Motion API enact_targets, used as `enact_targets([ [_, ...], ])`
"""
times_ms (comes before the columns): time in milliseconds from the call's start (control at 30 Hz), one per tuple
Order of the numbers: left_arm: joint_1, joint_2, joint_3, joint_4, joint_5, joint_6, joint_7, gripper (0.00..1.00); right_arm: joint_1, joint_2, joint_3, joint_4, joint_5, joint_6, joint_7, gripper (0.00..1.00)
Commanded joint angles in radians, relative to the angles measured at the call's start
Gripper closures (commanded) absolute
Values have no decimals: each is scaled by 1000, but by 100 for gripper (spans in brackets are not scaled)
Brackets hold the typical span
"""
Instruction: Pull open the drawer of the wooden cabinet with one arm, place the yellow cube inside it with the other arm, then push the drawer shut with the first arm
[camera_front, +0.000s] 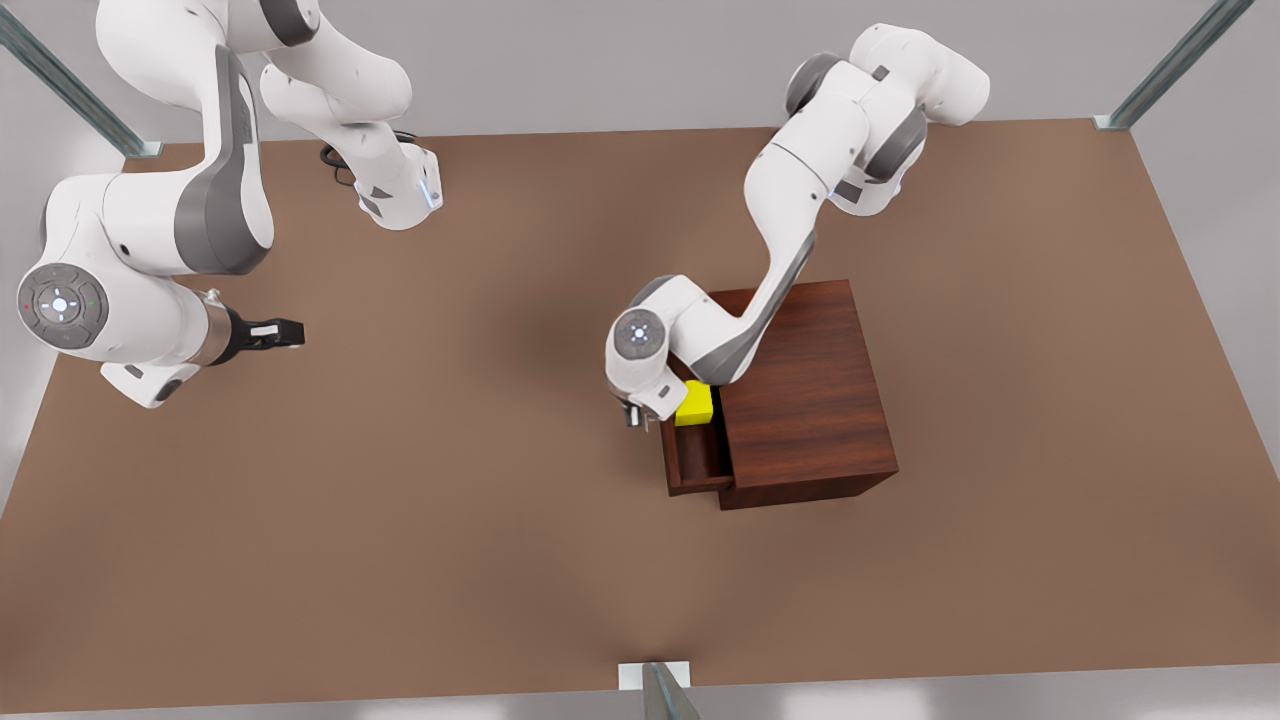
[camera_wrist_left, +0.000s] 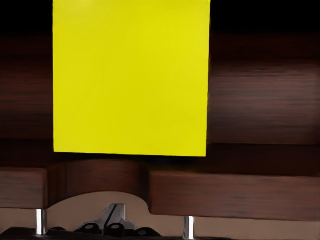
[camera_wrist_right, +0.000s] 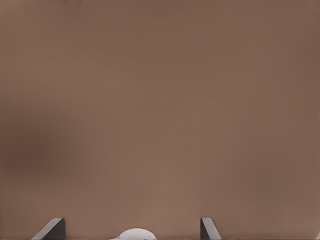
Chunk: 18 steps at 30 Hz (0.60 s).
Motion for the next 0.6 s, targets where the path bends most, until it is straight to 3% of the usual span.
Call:
enact_targets([
  [0,10,-7,-8,-5,0,-13,-61,79,0,-1,0,0,1,2,65,0],
  [200,53,-47,-31,-66,4,-28,-55,79,2,-1,0,-1,4,7,65,0],
  [333,153,-52,-136,-81,70,-28,-55,79,2,-3,0,-6,7,7,65,0],
  [567,184,-50,-146,-87,84,-27,-43,79,2,-1,2,-6,7,8,65,0],
])
